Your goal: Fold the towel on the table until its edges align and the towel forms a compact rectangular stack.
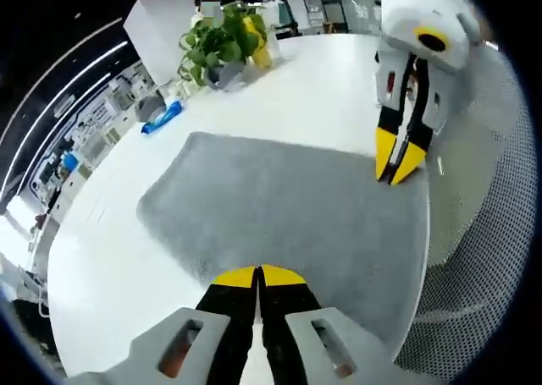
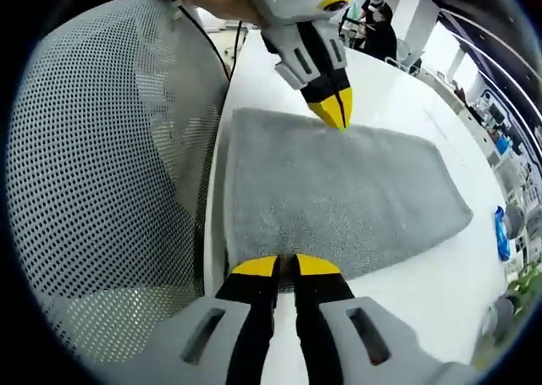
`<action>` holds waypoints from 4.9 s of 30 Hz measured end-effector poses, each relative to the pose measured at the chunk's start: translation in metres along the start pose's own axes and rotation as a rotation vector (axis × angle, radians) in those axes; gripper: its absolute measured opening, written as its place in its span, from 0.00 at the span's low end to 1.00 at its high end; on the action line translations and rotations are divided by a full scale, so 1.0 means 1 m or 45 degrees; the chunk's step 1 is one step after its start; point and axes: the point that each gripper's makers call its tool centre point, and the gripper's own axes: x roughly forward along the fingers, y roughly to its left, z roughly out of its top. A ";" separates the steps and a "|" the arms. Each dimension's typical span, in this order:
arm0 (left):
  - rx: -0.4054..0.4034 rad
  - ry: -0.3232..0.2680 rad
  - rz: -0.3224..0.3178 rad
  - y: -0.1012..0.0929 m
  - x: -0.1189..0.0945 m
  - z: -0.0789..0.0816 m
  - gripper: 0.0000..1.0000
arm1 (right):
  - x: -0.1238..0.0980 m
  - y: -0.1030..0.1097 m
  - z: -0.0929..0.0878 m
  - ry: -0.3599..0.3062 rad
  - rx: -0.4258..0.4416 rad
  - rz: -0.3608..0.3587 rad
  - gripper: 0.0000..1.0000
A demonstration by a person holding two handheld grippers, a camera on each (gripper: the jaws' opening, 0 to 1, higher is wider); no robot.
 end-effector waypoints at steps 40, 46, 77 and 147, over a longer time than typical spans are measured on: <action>0.505 -0.051 -0.390 -0.099 0.022 0.007 0.01 | 0.001 0.006 0.015 0.145 -0.680 -0.159 0.06; 0.421 -0.163 -0.052 -0.041 0.005 0.044 0.19 | -0.014 -0.013 0.023 0.021 -0.341 -0.189 0.05; -0.023 -0.183 -0.354 -0.071 0.003 0.042 0.07 | -0.014 -0.027 0.047 -0.133 -0.096 -0.161 0.27; -0.077 -0.241 -0.149 -0.003 -0.045 0.009 0.21 | -0.059 -0.112 0.028 -0.792 1.296 -0.215 0.03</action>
